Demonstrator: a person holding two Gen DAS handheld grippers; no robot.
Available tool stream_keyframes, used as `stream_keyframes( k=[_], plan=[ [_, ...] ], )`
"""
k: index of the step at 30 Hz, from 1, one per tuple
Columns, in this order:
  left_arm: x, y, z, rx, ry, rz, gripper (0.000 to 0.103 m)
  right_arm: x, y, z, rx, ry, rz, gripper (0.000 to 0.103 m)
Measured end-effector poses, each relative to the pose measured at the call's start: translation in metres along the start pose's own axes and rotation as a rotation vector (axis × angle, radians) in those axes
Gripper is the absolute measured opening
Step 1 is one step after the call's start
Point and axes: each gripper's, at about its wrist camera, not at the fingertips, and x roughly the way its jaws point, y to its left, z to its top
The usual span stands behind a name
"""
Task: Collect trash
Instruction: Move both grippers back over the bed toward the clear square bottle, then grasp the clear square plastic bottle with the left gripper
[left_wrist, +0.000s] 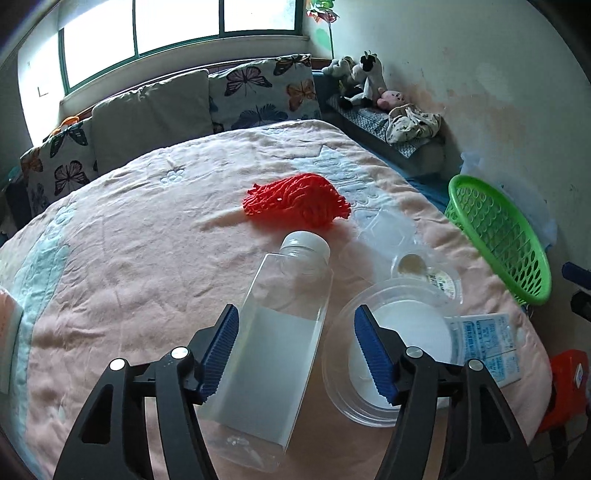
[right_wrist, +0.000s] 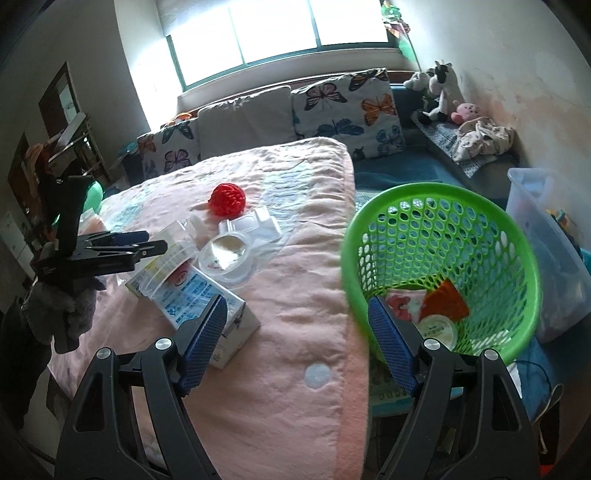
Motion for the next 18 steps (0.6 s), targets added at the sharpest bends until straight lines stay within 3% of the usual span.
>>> stream_keyframes(
  k=[18],
  plan=[
    [0.025, 0.013, 0.005, -0.007, 0.042, -0.023, 0.063, 0.020, 0.014, 0.004, -0.029, 0.038, 0.015, 0.079]
  ],
)
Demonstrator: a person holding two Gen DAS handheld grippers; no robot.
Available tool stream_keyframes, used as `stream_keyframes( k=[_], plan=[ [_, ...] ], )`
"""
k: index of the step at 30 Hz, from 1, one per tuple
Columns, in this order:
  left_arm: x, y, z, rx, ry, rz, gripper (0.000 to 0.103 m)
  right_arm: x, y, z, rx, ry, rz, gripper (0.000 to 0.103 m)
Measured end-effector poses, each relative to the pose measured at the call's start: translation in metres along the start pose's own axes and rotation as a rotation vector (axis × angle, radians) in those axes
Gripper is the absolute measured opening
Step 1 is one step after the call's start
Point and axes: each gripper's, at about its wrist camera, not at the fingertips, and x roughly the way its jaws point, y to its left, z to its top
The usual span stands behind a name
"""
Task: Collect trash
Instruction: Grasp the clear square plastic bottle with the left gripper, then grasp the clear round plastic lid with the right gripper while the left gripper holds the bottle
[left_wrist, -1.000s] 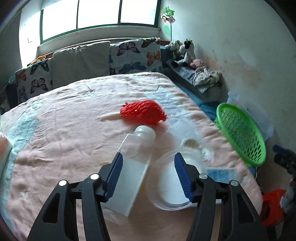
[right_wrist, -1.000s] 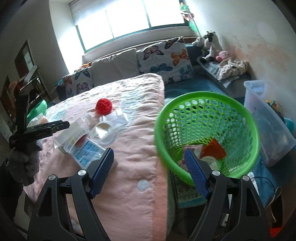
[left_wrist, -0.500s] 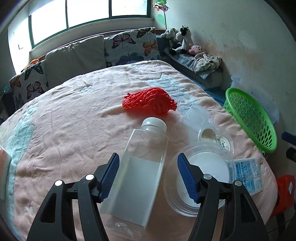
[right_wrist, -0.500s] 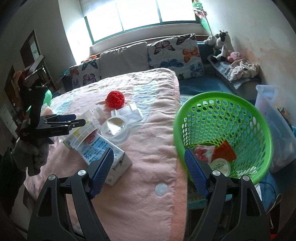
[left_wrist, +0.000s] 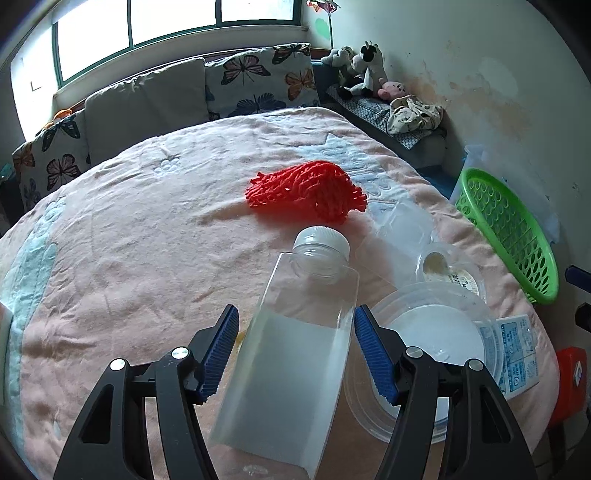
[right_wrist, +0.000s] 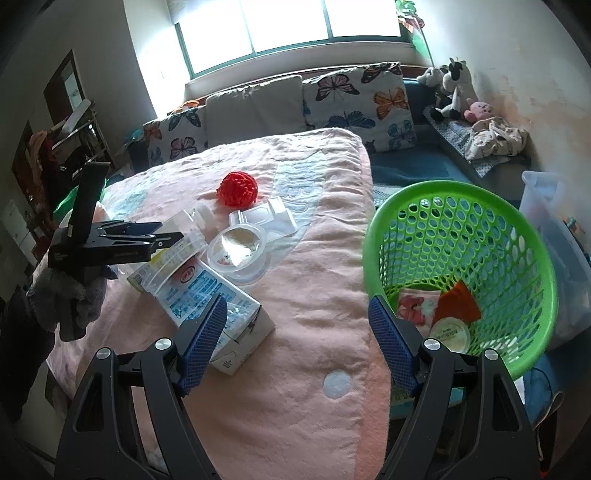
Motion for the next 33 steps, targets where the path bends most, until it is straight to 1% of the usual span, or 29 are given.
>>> stream_keyframes(
  k=[4, 7, 10, 16, 19, 25, 28, 33],
  plan=[
    [0.003, 0.000, 0.000, -0.013, -0.008, -0.016, 0.057, 0.005, 0.004, 0.002, -0.010, 0.008, 0.007, 0.079],
    [0.001, -0.002, -0.001, -0.006, -0.019, -0.013, 0.056, 0.008, 0.009, 0.003, -0.023, 0.013, 0.014, 0.079],
    [-0.002, 0.000, -0.004, -0.020, -0.033, -0.008, 0.056, 0.010, 0.013, 0.004, -0.034, 0.015, 0.022, 0.079],
    [-0.018, 0.014, -0.010, -0.086, -0.069, -0.002, 0.055, 0.017, 0.025, 0.007, -0.066, 0.026, 0.039, 0.079],
    [-0.030, 0.023, -0.013, -0.116, -0.084, 0.013, 0.055, 0.022, 0.034, 0.008, -0.088, 0.033, 0.052, 0.079],
    [-0.049, 0.039, -0.022, -0.167, -0.095, 0.027, 0.055, 0.036, 0.059, 0.014, -0.171, 0.052, 0.084, 0.079],
    [-0.058, 0.045, -0.027, -0.181, -0.103, 0.034, 0.055, 0.045, 0.079, 0.018, -0.232, 0.064, 0.110, 0.079],
    [-0.072, 0.055, -0.036, -0.215, -0.120, 0.043, 0.055, 0.060, 0.106, 0.022, -0.328, 0.091, 0.123, 0.079]
  ],
)
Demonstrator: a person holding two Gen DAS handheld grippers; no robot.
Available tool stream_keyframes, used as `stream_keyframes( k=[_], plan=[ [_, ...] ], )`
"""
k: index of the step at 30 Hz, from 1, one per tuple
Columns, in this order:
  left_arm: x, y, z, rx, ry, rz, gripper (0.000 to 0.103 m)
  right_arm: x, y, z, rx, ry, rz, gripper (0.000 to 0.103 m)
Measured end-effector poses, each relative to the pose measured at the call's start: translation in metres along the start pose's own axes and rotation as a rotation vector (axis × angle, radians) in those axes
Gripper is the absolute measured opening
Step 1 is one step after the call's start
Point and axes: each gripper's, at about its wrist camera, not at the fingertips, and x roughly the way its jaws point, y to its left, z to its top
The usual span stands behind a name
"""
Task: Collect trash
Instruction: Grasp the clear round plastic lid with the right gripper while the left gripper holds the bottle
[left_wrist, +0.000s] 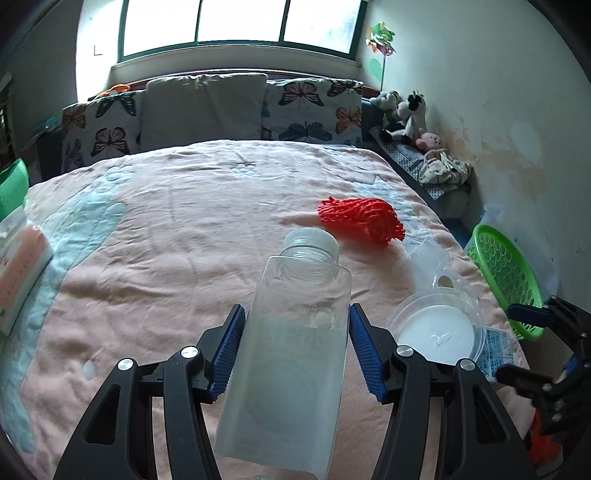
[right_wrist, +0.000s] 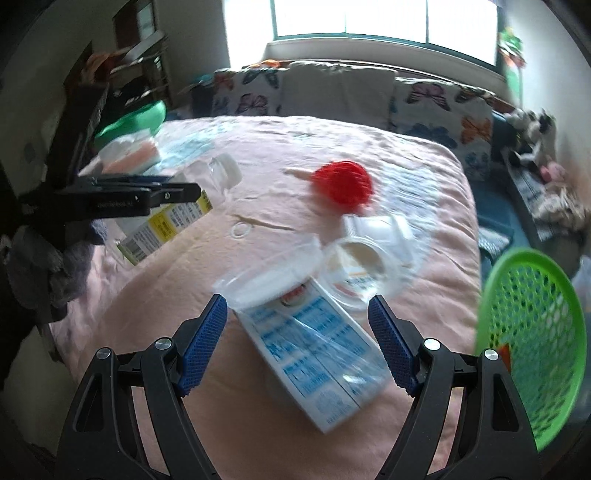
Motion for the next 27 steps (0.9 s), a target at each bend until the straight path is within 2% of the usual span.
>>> stream_keyframes(
  k=[4, 10, 19, 27],
  plan=[
    [-0.009, 0.007, -0.004, -0.012, -0.012, 0.005, 0.055, 0.018, 0.010, 0.009, -0.044, 0.038, 0.012, 0.081],
    [-0.017, 0.012, -0.010, -0.018, -0.020, 0.000, 0.055, 0.041, 0.020, 0.016, -0.115, 0.087, -0.015, 0.082],
    [-0.018, 0.018, -0.014, -0.045, -0.024, -0.016, 0.055, 0.060, 0.038, 0.018, -0.224, 0.112, -0.070, 0.084],
    [-0.019, 0.020, -0.016, -0.054, -0.023, -0.027, 0.055, 0.073, 0.042, 0.014, -0.243, 0.142, -0.088, 0.084]
  ],
)
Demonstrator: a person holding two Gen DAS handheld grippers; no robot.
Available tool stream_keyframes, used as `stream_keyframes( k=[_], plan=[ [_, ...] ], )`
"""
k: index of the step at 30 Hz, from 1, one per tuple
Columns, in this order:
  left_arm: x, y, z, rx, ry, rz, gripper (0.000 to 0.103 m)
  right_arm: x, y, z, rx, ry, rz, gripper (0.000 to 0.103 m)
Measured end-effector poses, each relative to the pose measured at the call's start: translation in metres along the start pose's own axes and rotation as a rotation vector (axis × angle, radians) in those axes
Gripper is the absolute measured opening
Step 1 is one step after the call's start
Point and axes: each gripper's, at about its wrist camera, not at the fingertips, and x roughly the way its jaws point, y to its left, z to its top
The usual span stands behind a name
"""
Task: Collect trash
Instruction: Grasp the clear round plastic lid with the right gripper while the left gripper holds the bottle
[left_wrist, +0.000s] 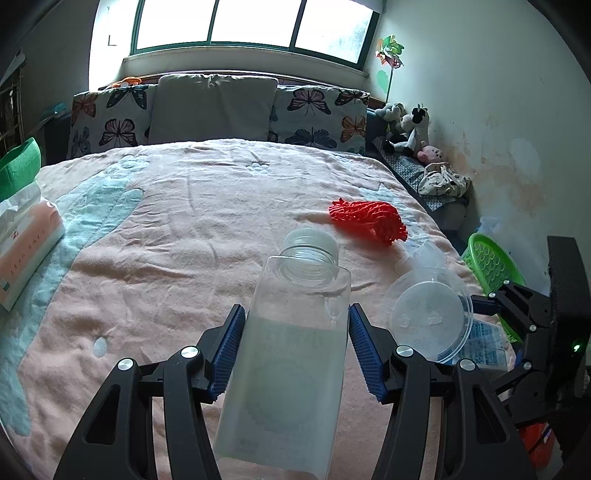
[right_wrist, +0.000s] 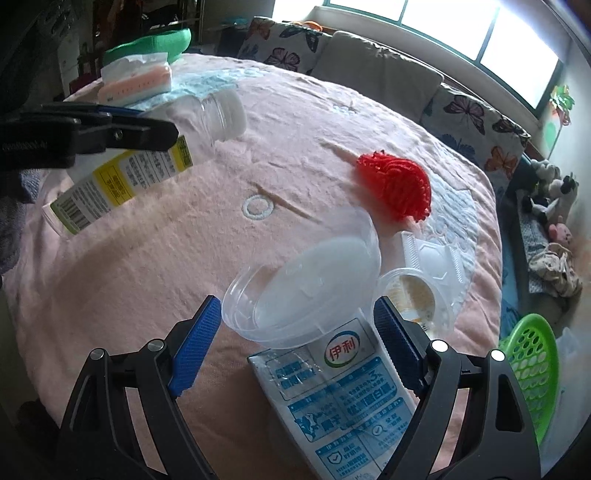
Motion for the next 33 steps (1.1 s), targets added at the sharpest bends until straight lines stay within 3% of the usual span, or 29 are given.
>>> stream_keyframes(
  k=[16, 24, 33],
  plan=[
    [0.002, 0.004, -0.003, -0.022, 0.003, -0.018, 0.055, -0.001, 0.001, 0.001, -0.007, -0.019, -0.021, 0.092],
    [0.004, 0.003, -0.004, -0.018, 0.006, -0.024, 0.055, 0.001, 0.001, 0.002, 0.032, -0.033, -0.016, 0.084],
    [-0.002, -0.006, 0.000, -0.014, -0.006, -0.049, 0.055, -0.032, -0.011, -0.005, 0.131, -0.100, 0.032, 0.082]
  ],
)
